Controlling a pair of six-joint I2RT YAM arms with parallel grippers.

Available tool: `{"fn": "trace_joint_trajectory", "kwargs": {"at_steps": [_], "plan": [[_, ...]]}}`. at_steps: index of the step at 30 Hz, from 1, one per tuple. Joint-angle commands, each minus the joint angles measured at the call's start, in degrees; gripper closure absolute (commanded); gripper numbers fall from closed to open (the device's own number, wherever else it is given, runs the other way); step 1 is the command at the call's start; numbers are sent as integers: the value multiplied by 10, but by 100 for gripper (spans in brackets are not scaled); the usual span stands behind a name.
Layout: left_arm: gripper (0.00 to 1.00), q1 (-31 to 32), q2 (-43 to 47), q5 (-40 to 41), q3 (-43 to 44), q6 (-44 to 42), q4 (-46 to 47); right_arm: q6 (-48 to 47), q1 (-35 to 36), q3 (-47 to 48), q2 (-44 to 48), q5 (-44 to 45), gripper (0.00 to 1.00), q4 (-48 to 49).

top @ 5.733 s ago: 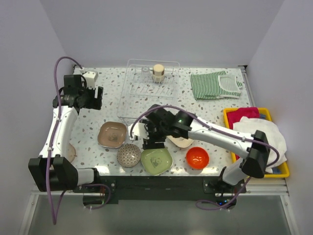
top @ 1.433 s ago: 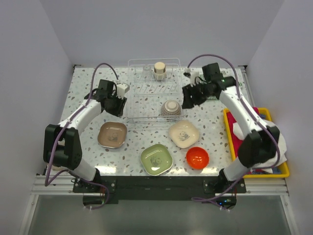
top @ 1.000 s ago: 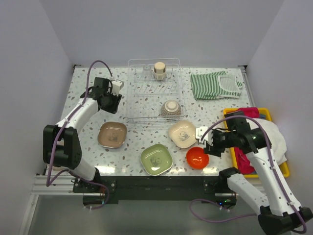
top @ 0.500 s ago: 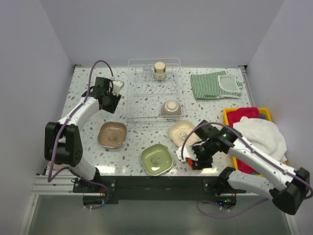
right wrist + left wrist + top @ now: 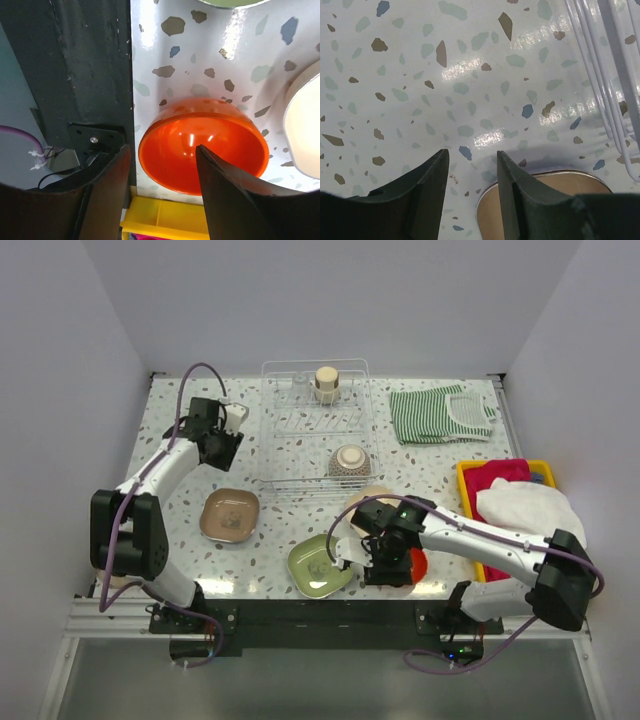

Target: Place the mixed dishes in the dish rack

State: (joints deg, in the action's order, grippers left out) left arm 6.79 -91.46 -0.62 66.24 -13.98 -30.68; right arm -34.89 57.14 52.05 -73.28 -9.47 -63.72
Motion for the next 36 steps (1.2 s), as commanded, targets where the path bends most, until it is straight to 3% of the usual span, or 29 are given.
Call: {"fn": "trace_joint_trajectory", "kwargs": {"at_steps": [1,8,11,15,19,25,26,36], "plan": [[52,-12,32,-5,-17,7,26,28,15,32,-18,15,41,-25],[52,-20,46,-7,-35,9,31,40,59,28,-62,31,38,-15],[52,-23,49,-6,-32,12,29,87,68,30,-127,88,43,-8],[52,-26,56,-6,-29,14,27,103,72,33,-158,93,46,-17],[52,-27,61,-7,-32,13,30,112,74,36,-151,89,60,-27],[52,-29,63,-12,-30,3,27,102,73,38,-108,82,90,-69],[52,-29,63,-17,-28,1,26,98,74,48,-106,78,99,-92],[52,-27,9,-58,52,-5,-15,69,74,182,-69,40,100,-221]]}}
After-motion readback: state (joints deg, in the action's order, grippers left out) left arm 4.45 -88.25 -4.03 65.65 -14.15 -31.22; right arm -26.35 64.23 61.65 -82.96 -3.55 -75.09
